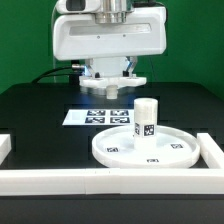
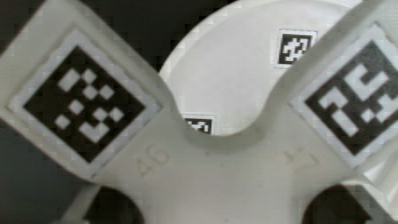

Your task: Assemble round table

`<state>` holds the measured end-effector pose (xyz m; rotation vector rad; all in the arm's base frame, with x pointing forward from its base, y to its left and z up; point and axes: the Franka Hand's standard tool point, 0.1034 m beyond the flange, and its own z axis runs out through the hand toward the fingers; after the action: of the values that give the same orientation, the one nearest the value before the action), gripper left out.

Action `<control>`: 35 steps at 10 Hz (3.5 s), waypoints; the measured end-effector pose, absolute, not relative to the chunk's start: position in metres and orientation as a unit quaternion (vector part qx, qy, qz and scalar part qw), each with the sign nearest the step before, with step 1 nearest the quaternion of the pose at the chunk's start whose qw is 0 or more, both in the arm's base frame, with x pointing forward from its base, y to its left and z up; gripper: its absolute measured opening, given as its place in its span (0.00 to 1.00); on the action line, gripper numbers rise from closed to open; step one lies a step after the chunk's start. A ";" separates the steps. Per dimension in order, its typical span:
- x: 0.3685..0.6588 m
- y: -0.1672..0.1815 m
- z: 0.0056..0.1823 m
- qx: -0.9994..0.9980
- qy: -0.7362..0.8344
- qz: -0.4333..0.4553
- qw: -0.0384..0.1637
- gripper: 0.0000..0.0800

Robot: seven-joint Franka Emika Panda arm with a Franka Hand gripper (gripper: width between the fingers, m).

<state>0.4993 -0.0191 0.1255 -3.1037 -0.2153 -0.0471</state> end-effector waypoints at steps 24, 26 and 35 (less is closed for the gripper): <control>0.520 0.035 0.126 -0.997 -0.070 -0.027 0.018 0.56; 0.516 0.034 0.129 -0.998 -0.056 -0.022 0.020 0.56; 0.520 0.025 0.114 -0.995 -0.098 -0.013 0.016 0.56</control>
Offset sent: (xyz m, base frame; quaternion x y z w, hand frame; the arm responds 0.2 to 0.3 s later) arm 0.0171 0.0330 0.0152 0.0259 -0.0223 0.0571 0.9978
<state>0.5204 0.0250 0.1141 -3.0939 -0.3043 -0.0412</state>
